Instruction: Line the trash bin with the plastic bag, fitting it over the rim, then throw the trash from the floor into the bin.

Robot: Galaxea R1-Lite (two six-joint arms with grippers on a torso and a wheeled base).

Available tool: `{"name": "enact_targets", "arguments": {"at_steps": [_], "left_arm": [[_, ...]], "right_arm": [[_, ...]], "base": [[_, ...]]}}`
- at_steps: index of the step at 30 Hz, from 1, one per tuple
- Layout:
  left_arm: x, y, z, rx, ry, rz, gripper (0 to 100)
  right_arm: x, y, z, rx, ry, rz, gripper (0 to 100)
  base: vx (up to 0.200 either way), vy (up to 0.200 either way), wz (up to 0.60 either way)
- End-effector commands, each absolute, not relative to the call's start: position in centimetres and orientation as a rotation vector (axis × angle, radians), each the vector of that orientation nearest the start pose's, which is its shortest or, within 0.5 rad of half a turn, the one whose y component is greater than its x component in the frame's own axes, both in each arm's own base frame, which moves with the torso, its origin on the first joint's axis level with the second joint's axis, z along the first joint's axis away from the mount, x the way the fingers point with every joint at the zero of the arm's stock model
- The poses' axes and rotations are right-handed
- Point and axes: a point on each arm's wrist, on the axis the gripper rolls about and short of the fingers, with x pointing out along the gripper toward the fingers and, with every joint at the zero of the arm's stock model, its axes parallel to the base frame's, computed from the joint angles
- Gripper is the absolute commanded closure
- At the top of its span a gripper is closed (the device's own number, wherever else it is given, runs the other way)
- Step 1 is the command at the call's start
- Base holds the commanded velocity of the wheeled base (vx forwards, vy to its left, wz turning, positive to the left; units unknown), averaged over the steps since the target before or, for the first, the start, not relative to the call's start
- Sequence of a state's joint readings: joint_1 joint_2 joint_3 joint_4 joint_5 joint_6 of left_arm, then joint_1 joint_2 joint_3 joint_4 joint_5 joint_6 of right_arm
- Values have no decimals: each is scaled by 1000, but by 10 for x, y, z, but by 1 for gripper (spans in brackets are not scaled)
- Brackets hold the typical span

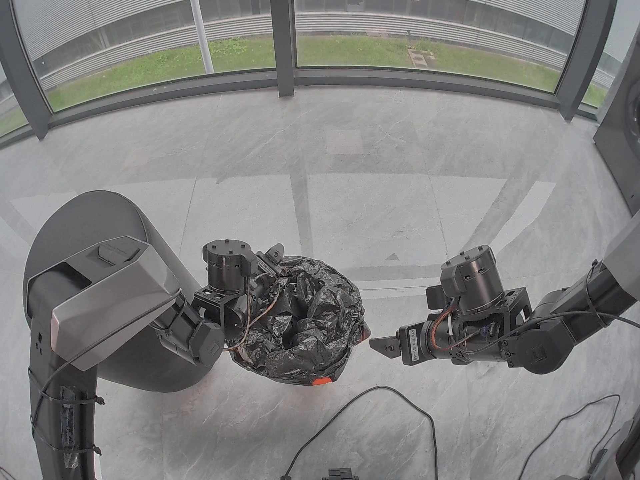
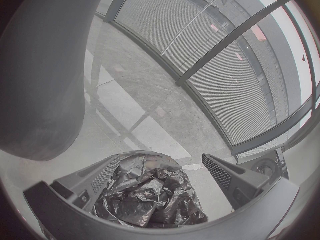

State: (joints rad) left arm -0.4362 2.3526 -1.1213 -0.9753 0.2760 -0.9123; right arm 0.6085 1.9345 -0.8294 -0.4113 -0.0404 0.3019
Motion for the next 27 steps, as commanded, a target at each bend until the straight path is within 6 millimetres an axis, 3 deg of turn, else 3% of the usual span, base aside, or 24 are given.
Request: {"name": "enact_targets", "arguments": {"at_steps": [1, 16, 27], "left_arm": [[403, -176, 39, -801, 295, -28, 0], [400, -174, 21, -779, 335, -4, 0], [410, -159, 54, -750, 167, -51, 0]], "right_arm": [[269, 187, 92, 57, 746, 437, 0], [270, 186, 91, 59, 737, 438, 0], [263, 192, 87, 36, 754, 460, 0]], "base": [[0, 0, 0], [0, 0, 0], [0, 0, 0]]}}
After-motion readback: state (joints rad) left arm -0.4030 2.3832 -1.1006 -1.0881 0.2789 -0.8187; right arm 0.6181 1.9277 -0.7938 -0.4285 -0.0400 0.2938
